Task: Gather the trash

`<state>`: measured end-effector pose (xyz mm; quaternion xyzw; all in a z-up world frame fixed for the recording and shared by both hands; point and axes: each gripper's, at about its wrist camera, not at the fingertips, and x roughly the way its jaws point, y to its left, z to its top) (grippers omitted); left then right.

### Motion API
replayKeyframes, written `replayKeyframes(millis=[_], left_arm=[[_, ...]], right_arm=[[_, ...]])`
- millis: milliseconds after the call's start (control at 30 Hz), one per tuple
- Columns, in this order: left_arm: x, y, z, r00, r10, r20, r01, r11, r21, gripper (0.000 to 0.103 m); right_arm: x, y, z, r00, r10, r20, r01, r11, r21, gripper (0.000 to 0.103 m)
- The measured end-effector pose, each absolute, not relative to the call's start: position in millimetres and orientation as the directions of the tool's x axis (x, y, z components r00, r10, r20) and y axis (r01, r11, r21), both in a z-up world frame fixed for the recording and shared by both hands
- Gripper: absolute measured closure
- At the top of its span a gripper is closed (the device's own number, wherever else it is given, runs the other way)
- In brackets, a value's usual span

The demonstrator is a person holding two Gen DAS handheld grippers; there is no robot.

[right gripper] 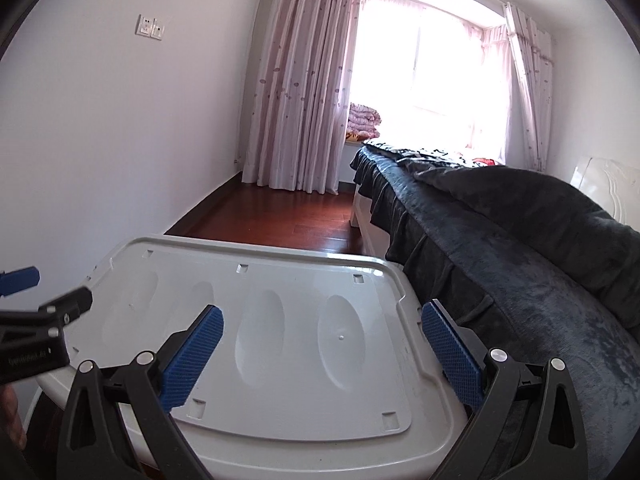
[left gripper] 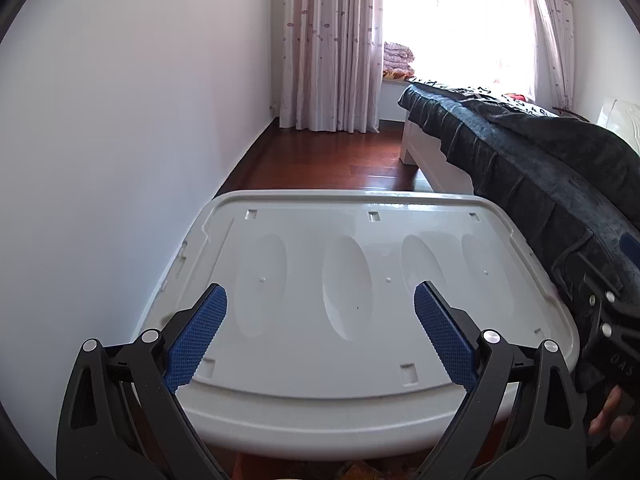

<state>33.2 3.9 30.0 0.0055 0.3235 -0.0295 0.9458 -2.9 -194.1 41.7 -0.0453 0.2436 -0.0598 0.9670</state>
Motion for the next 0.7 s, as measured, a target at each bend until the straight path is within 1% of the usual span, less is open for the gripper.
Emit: replayKeyframes(millis=[133,333,467,700], left_arm=[[43.9,12.2,28.6,0.793,-0.043,-0.608,0.035,0.999,-0.025,0.011],[52.9,22.5,21.7,0.778,-0.038,-0.627,0.006,0.999,-0.052,0.011],[56.8,25.9,17.8,0.768,-0.022,-0.640,-0.003,0.999,-0.038,0.011],[60.9,29.7,14.1,0.756,-0.008,-0.655,-0.020,0.999,-0.035,0.011]], right_arm=[[0.9,-190.0,38.8,0.874,-0.141,-0.465,0.089,0.987,-0.131,0.005],[-0.7,-177.6,36.2,0.881,-0.146,-0.450,0.074,0.982,-0.174,0.005],[1.2,-168.2,27.7,0.870,-0.125,-0.478,0.039,0.982,-0.185,0.005],[-0.3,-162.9,26.9,0.869,-0.113,-0.482,0.019,0.981,-0.195,0.005]])
